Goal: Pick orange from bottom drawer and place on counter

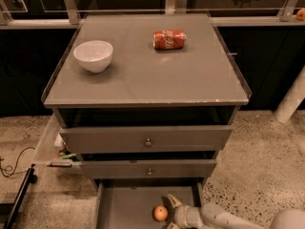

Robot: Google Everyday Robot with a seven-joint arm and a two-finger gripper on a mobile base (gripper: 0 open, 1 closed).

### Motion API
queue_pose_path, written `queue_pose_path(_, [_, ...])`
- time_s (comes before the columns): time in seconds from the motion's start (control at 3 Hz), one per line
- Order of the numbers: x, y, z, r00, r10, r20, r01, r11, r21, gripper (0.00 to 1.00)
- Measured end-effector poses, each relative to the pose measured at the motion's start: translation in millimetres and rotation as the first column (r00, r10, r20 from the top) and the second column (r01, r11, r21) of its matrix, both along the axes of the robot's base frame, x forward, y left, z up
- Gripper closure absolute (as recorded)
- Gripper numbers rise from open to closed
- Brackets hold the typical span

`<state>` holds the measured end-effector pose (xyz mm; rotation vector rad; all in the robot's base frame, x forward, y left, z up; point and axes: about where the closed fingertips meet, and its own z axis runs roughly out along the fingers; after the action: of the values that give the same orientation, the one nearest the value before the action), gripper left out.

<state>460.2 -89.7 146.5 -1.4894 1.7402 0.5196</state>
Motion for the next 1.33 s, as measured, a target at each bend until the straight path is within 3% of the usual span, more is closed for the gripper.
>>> queue_pose_path(0.33, [8.2,1.8,1.2,0.9997,-0.007,0.023,0.006,0.999,0.053,0.0])
queue_pose_path(0.67, [9.3,14.3,0.4,0.999,0.04,0.02,-0.042,0.989,0.139,0.0])
queue_pose_path(1.0, [9.3,14.3,0.4,0.999,0.04,0.02,-0.042,0.989,0.139,0.0])
queue_pose_path(1.33, [9.3,14.4,0.4,0.999,0.04,0.02,-0.042,0.989,0.139,0.19])
